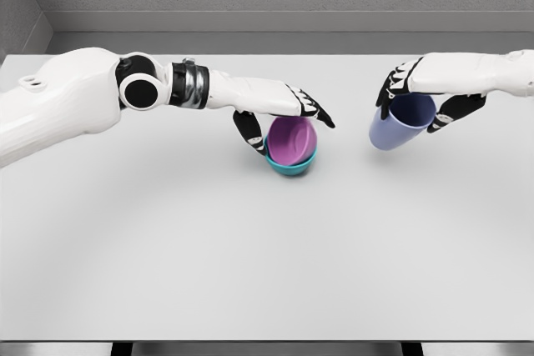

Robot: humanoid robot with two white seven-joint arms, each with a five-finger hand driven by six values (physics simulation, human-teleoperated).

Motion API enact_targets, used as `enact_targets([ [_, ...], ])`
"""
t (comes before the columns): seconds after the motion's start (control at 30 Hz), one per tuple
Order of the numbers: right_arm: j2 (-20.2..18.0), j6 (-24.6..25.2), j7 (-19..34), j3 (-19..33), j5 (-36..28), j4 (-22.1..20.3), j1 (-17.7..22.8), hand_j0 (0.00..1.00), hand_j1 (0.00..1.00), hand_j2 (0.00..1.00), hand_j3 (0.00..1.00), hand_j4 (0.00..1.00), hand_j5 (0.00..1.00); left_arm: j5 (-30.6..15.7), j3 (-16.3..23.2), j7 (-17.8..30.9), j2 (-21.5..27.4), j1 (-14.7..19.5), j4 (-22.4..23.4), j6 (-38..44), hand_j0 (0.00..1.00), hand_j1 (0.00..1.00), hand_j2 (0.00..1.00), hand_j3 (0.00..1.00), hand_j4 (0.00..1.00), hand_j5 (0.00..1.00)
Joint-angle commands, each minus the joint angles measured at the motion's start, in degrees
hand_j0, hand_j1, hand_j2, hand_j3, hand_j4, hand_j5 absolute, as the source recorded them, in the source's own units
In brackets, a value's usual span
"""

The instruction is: Stacking bowl and cup with both arms

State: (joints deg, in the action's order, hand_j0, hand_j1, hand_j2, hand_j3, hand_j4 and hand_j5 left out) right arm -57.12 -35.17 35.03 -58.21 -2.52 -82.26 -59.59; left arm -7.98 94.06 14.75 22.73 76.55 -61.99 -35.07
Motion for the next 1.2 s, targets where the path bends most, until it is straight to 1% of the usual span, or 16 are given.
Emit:
enact_targets([
  [0.0,0.0,0.2,0.0,0.1,-0.4,0.0,0.0,0.57,0.57,0.57,0.57,0.57,0.57,-0.4,-0.1,-0.1,0.0,0.0,0.0,0.1,1.00,1.00,1.00,1.00,1.00,1.00],
  [0.13,0.0,0.2,0.0,0.1,-0.4,-0.1,0.0,0.57,0.57,0.57,0.57,0.57,0.57,-0.5,-0.4,-0.5,0.7,-0.1,0.0,0.1,1.00,1.00,1.00,1.00,1.00,1.00],
  [0.23,0.0,0.2,0.0,0.1,-0.4,-0.1,0.0,0.57,0.57,0.57,0.57,0.57,0.57,-0.5,-1.1,-0.6,3.9,0.0,0.0,0.1,1.00,1.00,1.00,1.00,1.00,1.00],
  [0.27,0.0,0.2,0.0,0.1,-0.4,0.0,0.0,0.57,0.57,0.57,0.57,0.57,0.57,-0.5,-1.7,-0.7,5.0,0.0,-0.1,0.1,1.00,1.00,1.00,1.00,1.00,1.00],
  [0.43,0.1,0.2,0.0,0.4,-0.4,0.0,0.0,0.57,0.57,0.57,0.57,0.57,0.57,-0.2,-7.9,-0.6,12.7,-0.8,-0.3,0.1,1.00,1.00,1.00,1.00,1.00,1.00],
  [0.47,0.1,0.2,0.0,0.5,-0.4,0.0,0.0,0.57,0.57,0.57,0.57,0.57,0.57,-0.2,-8.2,-0.6,13.7,-1.2,-0.3,0.1,1.00,1.00,1.00,1.00,1.00,1.00],
  [0.53,0.2,0.2,0.0,0.5,-0.4,0.0,0.0,0.57,0.57,0.57,0.57,0.57,0.57,0.0,-10.7,-0.6,16.4,-2.5,-0.6,0.1,1.00,1.00,1.00,1.00,1.00,1.00],
  [0.6,0.1,0.2,0.0,0.6,-0.4,0.0,0.0,0.57,0.57,0.57,0.57,0.57,0.57,0.0,-11.9,-0.6,18.1,-3.3,-0.5,0.1,1.00,1.00,1.00,1.00,1.00,1.00],
  [0.67,0.1,0.2,0.0,0.6,-0.4,-0.1,0.0,0.57,0.57,0.57,0.57,0.57,0.57,0.2,-14.7,-0.6,19.6,-5.4,-0.3,0.1,1.00,1.00,1.00,1.00,1.00,1.00],
  [0.77,0.1,0.2,0.0,0.6,-0.4,-0.1,0.0,0.57,0.57,0.57,0.57,0.57,0.57,0.2,-15.4,-0.6,23.1,-6.3,0.1,0.1,1.00,1.00,1.00,1.00,1.00,1.00],
  [0.8,0.0,0.2,0.0,0.6,-0.4,-0.1,-0.1,0.57,0.57,0.57,0.57,0.57,0.57,0.1,-15.7,-0.6,24.4,-7.8,0.1,0.1,1.00,1.00,1.00,1.00,1.00,1.00],
  [0.87,0.1,0.2,0.0,0.6,-0.4,-0.1,-0.4,0.57,0.57,0.57,0.57,0.57,0.57,0.2,-22.0,-0.5,26.3,-12.8,0.2,0.1,1.00,1.00,1.00,1.00,1.00,1.00],
  [0.9,0.1,0.2,0.0,0.6,-0.4,-0.1,-0.3,0.57,0.57,0.57,0.57,0.57,0.57,0.3,-23.7,-0.4,27.3,-14.5,0.2,0.1,1.00,1.00,1.00,1.00,1.00,1.00],
  [0.97,0.2,0.2,0.0,0.6,-0.4,-0.1,-0.4,0.57,0.57,0.57,0.57,0.57,0.57,0.3,-23.9,-0.4,29.3,-14.9,1.0,0.1,1.00,1.00,1.00,1.00,1.00,1.00],
  [1.0,0.2,0.2,0.0,0.6,-0.4,-0.1,-0.4,0.57,0.57,0.57,0.57,0.57,0.57,0.3,-24.0,-0.4,29.7,-15.8,1.8,0.1,1.00,1.00,1.00,1.00,1.00,1.00],
  [1.17,1.4,0.2,0.0,0.6,-0.4,0.0,-0.4,0.57,0.57,0.57,0.57,0.57,0.57,0.3,-24.8,-0.2,29.8,-16.6,1.9,0.1,1.00,1.00,1.00,1.00,1.00,1.00],
])
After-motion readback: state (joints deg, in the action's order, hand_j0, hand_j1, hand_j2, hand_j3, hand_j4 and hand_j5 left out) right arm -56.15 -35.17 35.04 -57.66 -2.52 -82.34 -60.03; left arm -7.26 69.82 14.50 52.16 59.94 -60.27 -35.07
